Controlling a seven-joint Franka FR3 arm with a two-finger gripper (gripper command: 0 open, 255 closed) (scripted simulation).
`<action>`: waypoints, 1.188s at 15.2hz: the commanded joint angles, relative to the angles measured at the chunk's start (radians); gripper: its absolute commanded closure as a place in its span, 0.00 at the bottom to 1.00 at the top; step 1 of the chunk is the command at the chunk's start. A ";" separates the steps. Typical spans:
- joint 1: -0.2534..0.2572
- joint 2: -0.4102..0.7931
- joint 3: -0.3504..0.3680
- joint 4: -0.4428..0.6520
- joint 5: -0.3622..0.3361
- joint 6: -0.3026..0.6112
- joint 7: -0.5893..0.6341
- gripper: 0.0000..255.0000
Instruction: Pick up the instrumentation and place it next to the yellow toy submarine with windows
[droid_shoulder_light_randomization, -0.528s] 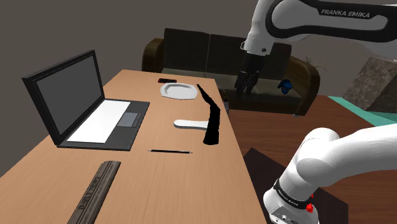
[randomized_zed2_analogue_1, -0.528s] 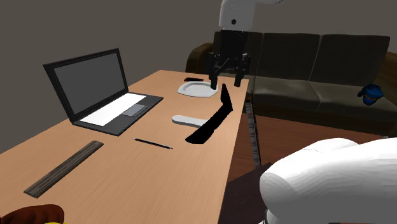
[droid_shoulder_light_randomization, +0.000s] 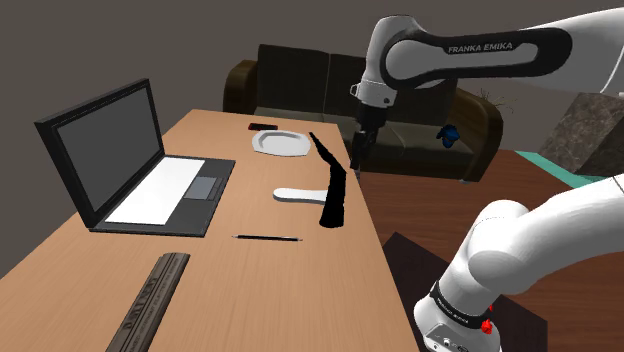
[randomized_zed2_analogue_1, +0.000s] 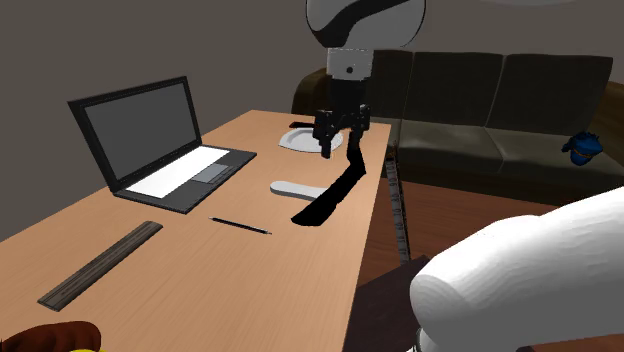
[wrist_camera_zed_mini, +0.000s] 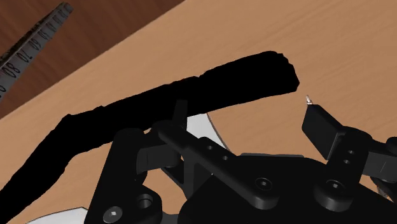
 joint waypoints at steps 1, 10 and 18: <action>0.015 0.061 -0.007 -0.003 -0.014 0.069 -0.060 0.00; 0.075 0.371 -0.015 0.049 -0.057 0.350 -0.296 0.00; 0.097 0.565 -0.004 0.095 -0.077 0.514 -0.404 0.00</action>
